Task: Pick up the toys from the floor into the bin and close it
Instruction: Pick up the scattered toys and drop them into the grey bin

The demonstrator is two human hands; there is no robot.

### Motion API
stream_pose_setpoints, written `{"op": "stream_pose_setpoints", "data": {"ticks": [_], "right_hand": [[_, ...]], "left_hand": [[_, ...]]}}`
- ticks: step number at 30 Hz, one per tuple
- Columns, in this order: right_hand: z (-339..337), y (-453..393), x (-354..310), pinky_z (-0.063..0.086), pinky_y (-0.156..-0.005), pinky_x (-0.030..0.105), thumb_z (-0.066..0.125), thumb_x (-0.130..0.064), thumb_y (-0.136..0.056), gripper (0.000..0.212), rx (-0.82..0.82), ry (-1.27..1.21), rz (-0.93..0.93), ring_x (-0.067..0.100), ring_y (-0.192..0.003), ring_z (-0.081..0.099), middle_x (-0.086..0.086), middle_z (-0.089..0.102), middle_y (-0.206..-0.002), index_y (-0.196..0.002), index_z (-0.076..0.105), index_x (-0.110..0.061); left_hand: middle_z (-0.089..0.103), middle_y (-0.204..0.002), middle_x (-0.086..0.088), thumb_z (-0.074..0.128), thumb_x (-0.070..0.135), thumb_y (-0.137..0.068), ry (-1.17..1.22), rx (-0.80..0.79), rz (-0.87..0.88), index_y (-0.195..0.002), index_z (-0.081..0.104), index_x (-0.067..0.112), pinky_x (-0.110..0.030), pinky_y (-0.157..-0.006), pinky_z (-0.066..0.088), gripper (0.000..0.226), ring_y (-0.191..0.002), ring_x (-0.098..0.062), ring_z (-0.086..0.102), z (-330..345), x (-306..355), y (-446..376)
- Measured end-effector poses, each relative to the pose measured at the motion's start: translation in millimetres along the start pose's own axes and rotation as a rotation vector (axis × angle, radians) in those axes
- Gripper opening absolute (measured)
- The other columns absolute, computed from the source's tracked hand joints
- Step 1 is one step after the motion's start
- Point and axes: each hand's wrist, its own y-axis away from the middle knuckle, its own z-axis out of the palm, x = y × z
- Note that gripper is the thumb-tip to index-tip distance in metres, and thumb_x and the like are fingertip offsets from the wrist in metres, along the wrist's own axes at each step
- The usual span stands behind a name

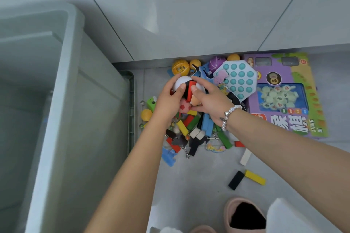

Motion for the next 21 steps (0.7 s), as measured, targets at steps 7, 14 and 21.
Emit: {"op": "stream_pose_setpoints", "data": {"ticks": [7, 14, 21], "right_hand": [[16, 23, -46, 0.058, -0.079, 0.042, 0.049, -0.024, -0.095, 0.037, -0.045, -0.025, -0.051, 0.025, -0.104, 0.061, 0.004, 0.04, -0.137, -0.131, 0.048, -0.032], [38, 73, -112, 0.057, -0.079, 0.043, 0.052, -0.025, -0.094, 0.039, -0.127, -0.015, -0.069, 0.026, -0.108, 0.059, 0.005, 0.04, -0.14, -0.132, 0.048, -0.028], [92, 147, -184, 0.058, -0.074, 0.036, 0.052, -0.025, -0.094, 0.04, -0.272, -0.001, -0.144, 0.021, -0.1, 0.058, 0.004, 0.037, -0.143, -0.133, 0.047, -0.026]], "left_hand": [[0.054, -0.129, 0.002, 0.051, 0.028, -0.096, 0.061, 0.077, 0.048, -0.133, 0.046, 0.034, -0.033, -0.089, 0.054, 0.038, -0.11, -0.015, 0.058, -21, 41, 23], [0.056, -0.128, 0.001, 0.054, 0.031, -0.094, 0.108, 0.179, 0.116, -0.132, 0.048, 0.033, -0.035, -0.09, 0.053, 0.039, -0.11, -0.016, 0.06, -53, 93, 74], [0.059, -0.123, 0.002, 0.053, 0.03, -0.095, 0.151, 0.298, 0.206, -0.134, 0.047, 0.03, -0.025, -0.075, 0.054, 0.039, -0.106, -0.016, 0.062, -120, 151, 152]]}}
